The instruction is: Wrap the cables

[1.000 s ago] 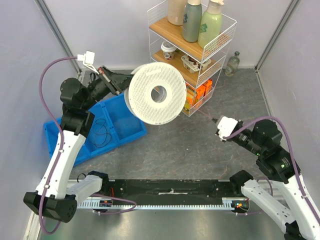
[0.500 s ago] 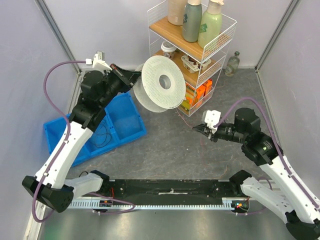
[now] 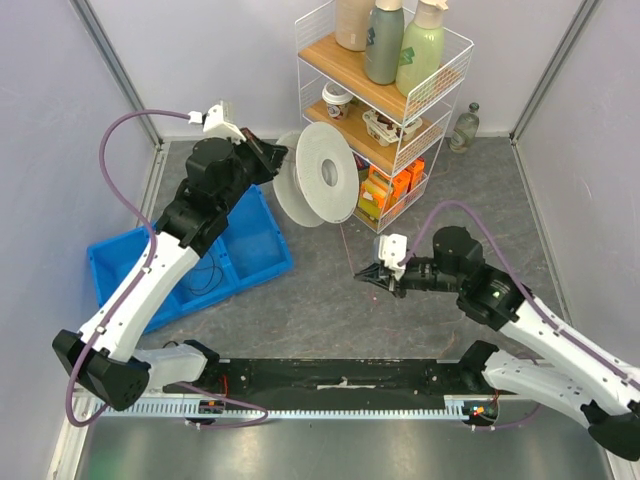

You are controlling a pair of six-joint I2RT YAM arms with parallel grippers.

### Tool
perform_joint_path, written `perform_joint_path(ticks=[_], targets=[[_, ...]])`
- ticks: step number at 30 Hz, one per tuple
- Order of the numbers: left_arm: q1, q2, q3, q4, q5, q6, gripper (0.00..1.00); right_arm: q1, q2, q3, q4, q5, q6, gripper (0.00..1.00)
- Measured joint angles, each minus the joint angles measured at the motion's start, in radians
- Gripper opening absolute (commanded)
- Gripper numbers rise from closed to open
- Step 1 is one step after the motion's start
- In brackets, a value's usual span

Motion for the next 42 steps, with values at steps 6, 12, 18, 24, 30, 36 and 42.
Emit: perform_joint_path(ticks=[6, 12, 18, 24, 30, 36, 42], targets=[[0.002, -0.016, 0.0, 0.043, 0.008, 0.07, 0.02, 0.007, 0.07, -0.044, 0.129, 0.027, 0.034, 0.0], [0.007, -0.098, -0.002, 0.045, 0.055, 0.129, 0.02, 0.011, 0.023, -0.13, 0.254, 0.105, 0.032, 0.12], [0.007, -0.196, -0.107, 0.095, 0.112, 0.147, 0.02, 0.011, 0.026, -0.215, 0.287, 0.192, 0.002, 0.3], [0.007, -0.2, -0.242, 0.127, 0.156, 0.167, 0.02, 0.011, 0.075, -0.227, 0.289, 0.256, -0.034, 0.35], [0.007, -0.192, -0.347, 0.154, 0.183, 0.186, 0.02, -0.026, 0.108, -0.227, 0.267, 0.285, -0.073, 0.59], [0.007, -0.184, -0.365, 0.177, 0.191, 0.203, 0.02, -0.091, 0.063, -0.201, 0.038, 0.167, -0.226, 0.94], [0.007, -0.178, -0.367, 0.199, 0.2, 0.203, 0.02, -0.038, 0.111, -0.124, -0.28, 0.001, -0.512, 0.85]])
